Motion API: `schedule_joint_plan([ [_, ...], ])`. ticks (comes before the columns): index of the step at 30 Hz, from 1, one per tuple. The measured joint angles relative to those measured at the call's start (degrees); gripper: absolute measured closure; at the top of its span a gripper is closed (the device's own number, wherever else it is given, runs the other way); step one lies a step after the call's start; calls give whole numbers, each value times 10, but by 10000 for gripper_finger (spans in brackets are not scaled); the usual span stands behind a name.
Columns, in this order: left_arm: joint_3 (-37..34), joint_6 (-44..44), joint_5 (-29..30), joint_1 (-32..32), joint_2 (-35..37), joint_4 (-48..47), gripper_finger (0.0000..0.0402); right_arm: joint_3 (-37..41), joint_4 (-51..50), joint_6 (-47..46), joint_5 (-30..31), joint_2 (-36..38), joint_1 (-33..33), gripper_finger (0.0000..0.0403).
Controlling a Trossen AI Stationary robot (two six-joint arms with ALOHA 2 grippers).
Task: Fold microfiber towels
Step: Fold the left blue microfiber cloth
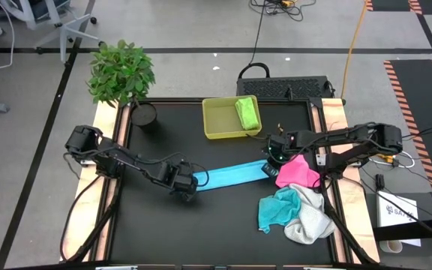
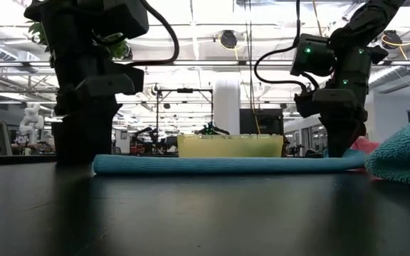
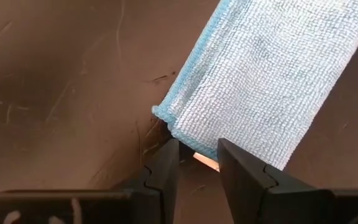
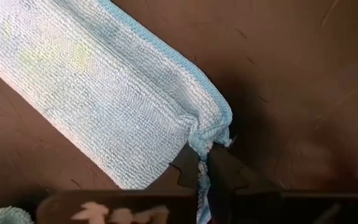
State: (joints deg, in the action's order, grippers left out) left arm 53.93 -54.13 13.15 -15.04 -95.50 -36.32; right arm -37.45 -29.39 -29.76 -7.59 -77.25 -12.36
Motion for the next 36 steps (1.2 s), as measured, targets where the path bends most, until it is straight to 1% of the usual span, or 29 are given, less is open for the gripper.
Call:
schedule_joint_plan([
  [2, 0, 0, 0, -1, -3, 8, 286, 0, 1, -11, -4, 0, 0, 402],
  [8, 0, 0, -1, -2, -12, 13, 286, -15, 14, -45, -61, 0, 1, 402],
  [13, 0, 3, -10, -2, -25, 15, 286, -60, 3, -35, -62, 1, 1, 403],
  [17, 0, 0, -11, -2, -28, 15, 286, -105, -42, -34, -62, 1, 1, 403],
  [23, 0, -2, -14, -1, -28, 15, 286, -165, -177, -27, -62, 1, 13, 403],
  [26, 0, -4, -14, -2, -28, 15, 286, -183, -224, -26, -62, 1, 22, 403],
  [30, 0, -4, -15, 1, -28, 19, 286, -196, -240, -33, -61, 1, 33, 403],
  [36, 0, 0, -10, 12, -29, 50, 286, -199, -241, -41, -60, 1, 39, 403],
])
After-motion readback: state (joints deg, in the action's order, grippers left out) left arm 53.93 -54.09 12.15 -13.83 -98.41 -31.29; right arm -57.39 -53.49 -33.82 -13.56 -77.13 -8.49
